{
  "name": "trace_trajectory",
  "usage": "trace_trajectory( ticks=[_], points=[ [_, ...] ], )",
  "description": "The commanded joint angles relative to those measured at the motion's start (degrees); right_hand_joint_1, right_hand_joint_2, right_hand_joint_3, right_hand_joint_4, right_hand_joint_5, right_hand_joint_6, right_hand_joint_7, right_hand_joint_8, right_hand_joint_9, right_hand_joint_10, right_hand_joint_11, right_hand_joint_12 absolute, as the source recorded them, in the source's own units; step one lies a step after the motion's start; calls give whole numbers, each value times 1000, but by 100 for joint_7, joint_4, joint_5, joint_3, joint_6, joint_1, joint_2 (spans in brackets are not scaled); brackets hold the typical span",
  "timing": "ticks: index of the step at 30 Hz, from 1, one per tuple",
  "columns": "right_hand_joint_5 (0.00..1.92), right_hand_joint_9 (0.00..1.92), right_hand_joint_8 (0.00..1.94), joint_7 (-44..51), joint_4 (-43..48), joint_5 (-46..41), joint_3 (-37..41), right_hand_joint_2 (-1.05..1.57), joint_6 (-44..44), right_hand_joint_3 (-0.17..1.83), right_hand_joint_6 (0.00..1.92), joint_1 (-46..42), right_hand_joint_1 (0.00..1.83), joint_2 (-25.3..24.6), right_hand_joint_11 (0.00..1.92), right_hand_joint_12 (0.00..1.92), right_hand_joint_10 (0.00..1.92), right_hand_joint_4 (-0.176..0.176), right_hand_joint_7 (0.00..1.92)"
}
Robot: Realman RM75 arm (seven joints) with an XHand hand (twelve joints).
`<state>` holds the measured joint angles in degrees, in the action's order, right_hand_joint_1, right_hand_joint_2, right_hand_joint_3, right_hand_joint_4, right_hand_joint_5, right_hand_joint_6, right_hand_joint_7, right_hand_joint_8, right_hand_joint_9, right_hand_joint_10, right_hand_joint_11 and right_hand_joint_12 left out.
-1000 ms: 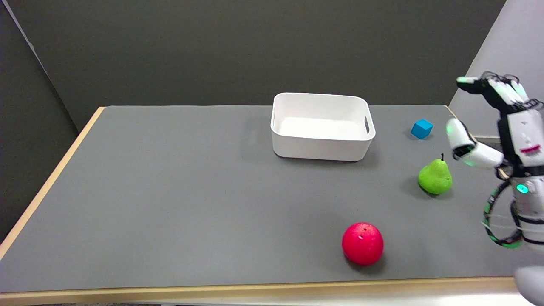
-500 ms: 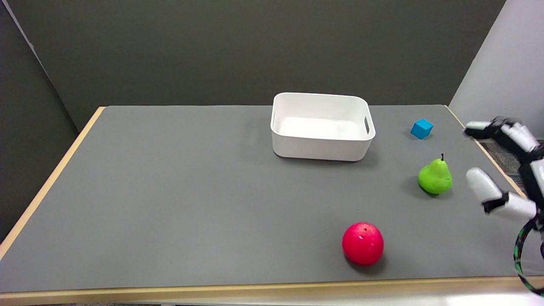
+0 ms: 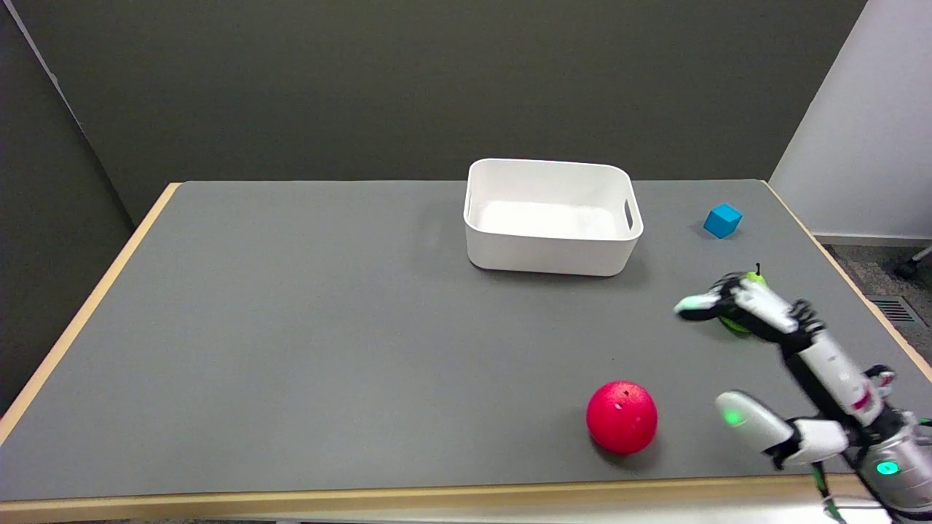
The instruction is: Pick up the red apple.
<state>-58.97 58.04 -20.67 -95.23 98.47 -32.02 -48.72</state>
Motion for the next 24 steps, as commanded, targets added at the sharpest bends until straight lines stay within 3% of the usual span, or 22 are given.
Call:
trace_trajectory(
  ticks=[1,7,9,12,24],
  points=[
    [354,399,607,27,828,1058,-909,756,-994,820,647,307,351,-61,216,1411,1053,27,521],
    [341,364,584,4,908,1026,-1164,751,-1441,818,615,578,305,-172,191,1385,1019,8,497],
    [332,374,592,219,956,1018,-1117,699,-1553,939,615,570,258,-173,188,1364,960,3,485],
    [329,360,596,658,1079,965,-1059,695,-1578,946,612,419,251,-139,168,1345,950,-8,477],
    [334,355,606,698,857,738,-987,693,-1891,940,620,507,253,-117,143,1323,959,-12,479]
  ],
)
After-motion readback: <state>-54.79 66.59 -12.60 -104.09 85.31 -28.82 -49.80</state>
